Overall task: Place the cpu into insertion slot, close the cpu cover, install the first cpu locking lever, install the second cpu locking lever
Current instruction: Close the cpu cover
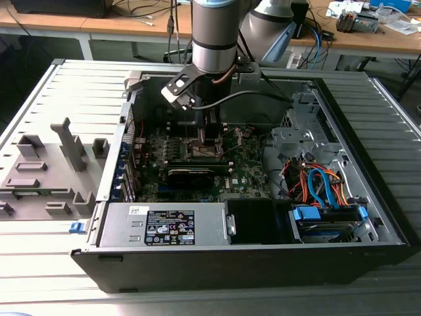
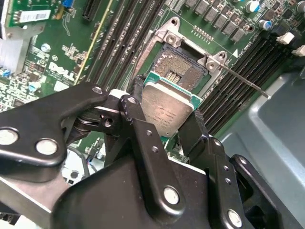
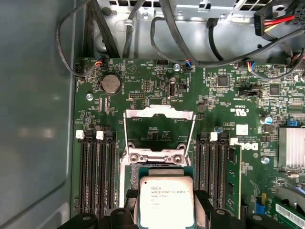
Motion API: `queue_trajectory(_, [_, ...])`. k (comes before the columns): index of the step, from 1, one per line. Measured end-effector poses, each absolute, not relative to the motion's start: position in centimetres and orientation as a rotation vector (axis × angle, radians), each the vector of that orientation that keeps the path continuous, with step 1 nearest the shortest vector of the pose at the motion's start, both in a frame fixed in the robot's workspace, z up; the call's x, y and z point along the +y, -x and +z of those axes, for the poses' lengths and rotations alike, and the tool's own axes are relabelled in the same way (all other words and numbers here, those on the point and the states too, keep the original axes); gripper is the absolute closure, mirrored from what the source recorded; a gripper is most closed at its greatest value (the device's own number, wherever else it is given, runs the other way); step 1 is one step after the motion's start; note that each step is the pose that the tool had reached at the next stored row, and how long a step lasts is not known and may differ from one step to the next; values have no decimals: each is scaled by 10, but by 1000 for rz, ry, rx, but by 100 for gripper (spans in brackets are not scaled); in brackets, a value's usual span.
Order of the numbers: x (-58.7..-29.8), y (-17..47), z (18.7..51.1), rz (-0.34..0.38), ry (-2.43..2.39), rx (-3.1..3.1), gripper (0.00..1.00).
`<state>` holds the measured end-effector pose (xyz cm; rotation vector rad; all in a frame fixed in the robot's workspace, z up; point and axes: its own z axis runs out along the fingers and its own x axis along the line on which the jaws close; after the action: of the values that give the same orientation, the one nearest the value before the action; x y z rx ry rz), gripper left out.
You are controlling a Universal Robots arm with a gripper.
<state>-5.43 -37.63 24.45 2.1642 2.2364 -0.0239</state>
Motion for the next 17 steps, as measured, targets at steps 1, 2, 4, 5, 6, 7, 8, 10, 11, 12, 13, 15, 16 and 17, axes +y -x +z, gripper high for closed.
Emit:
queue_trajectory(1, [-375, 56, 242, -24, -2164, 2236, 45])
queue_trajectory(2, [-374, 59, 238, -24, -2164, 2236, 45])
queue_trajectory(4, [-374, 59, 232, -24, -2164, 2237, 45])
queue_trajectory(5, [-374, 60, 230, -24, -2164, 2236, 45])
queue_trajectory(6, [-374, 60, 229, -24, -2164, 2236, 45])
queue_trajectory(7, [-374, 60, 228, -24, -2164, 2236, 45])
queue_trajectory(8, [-374, 60, 226, -24, -2164, 2237, 45])
queue_trajectory(10, [-374, 60, 222, -24, -2164, 2236, 45])
queue_trajectory(11, [-374, 60, 221, -24, -2164, 2236, 45])
queue_trajectory(12, [-374, 61, 220, -24, -2165, 2235, 45])
queue_trajectory(13, [-374, 61, 218, -24, -2167, 2233, 45])
queue_trajectory(15, [-374, 61, 217, -25, -2172, 2229, 45])
queue_trajectory(16, [-374, 61, 216, -25, -2175, 2225, 45])
queue_trajectory(17, [-374, 61, 214, -25, -2178, 2222, 45])
